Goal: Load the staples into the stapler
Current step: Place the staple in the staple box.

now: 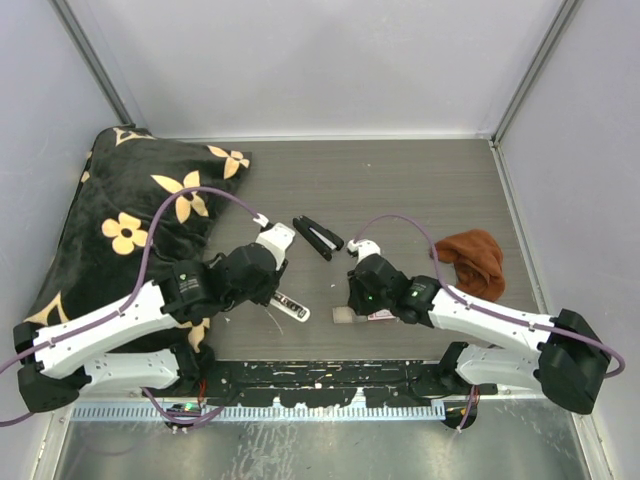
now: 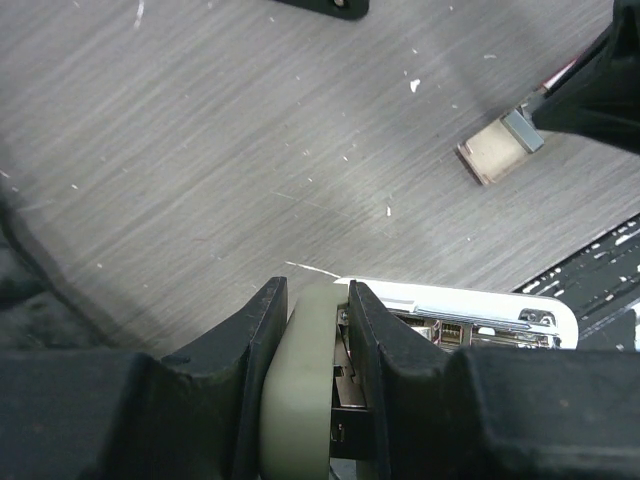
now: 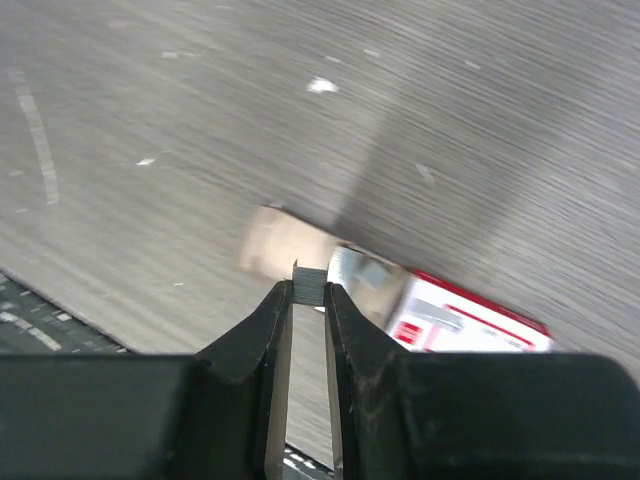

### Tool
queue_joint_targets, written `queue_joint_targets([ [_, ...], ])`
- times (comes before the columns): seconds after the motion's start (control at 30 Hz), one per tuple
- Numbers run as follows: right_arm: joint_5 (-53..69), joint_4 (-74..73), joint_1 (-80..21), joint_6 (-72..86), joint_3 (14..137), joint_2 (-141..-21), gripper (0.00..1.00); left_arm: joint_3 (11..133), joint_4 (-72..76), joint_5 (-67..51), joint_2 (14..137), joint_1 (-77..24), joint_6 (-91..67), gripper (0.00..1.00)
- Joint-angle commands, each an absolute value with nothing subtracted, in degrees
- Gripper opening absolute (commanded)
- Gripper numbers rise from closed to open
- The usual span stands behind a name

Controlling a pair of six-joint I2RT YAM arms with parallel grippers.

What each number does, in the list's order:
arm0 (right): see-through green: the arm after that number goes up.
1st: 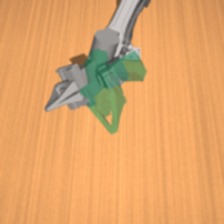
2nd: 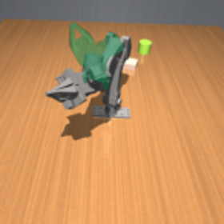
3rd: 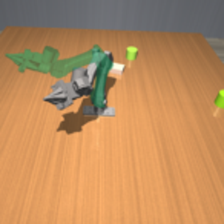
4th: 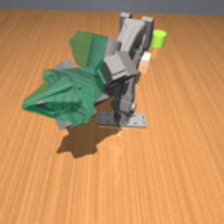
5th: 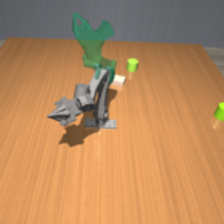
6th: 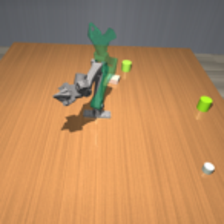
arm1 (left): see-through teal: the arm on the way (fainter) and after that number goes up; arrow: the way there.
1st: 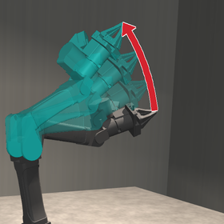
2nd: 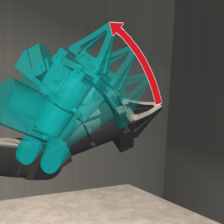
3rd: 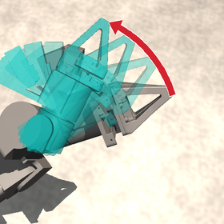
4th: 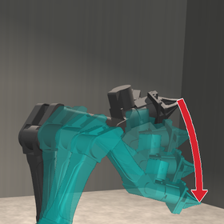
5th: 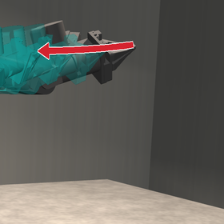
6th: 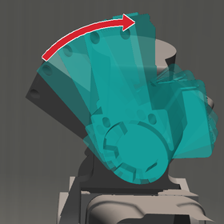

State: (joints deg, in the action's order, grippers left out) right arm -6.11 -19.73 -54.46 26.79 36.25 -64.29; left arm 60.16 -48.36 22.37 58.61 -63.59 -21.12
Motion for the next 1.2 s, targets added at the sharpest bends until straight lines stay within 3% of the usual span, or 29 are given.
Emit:
queue_joint_targets([
  [0.0, -10.31, -24.71, -50.12, 30.14, 33.67, -61.69, 0.17, 64.93, -49.54, 24.62, 60.59, -62.68, -14.43, 0.00],
  [1.0, -15.51, -26.50, -47.90, 35.84, 31.49, -65.07, 0.19, 57.45, -36.89, 27.59, 64.88, -62.67, -5.19, 0.00],
  [1.17, -15.90, -27.03, -47.92, 36.05, 31.80, -65.40, 0.25, 57.24, -36.75, 27.30, 65.45, -62.67, -5.09, 0.00],
])
